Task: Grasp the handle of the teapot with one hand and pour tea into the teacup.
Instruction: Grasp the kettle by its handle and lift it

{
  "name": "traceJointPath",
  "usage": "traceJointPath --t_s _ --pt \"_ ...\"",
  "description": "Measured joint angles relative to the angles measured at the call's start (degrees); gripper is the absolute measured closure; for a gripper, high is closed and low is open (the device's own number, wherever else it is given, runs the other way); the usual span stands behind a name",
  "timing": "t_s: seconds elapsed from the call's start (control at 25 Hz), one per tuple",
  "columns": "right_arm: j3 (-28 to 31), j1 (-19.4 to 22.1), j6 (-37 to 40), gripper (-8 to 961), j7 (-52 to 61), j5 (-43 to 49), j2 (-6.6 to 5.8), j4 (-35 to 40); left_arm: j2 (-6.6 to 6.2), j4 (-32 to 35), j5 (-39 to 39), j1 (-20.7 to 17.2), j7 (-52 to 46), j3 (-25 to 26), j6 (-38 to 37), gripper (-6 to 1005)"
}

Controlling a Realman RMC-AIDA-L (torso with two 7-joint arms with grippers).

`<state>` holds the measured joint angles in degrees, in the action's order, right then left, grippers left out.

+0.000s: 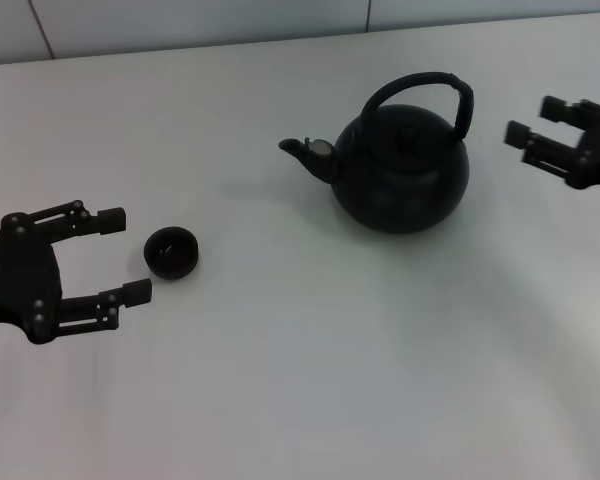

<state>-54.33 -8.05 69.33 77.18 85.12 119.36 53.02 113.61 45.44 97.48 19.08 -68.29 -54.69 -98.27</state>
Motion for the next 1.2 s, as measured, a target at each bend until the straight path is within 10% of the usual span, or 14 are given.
traceJointPath --t_s 1.2 --pt "0.26 -10.13 -7.99 316 -3.16 -0.05 -0.15 -11.13 0.29 0.00 0.70 0.94 0.29 0.98 1.62 196"
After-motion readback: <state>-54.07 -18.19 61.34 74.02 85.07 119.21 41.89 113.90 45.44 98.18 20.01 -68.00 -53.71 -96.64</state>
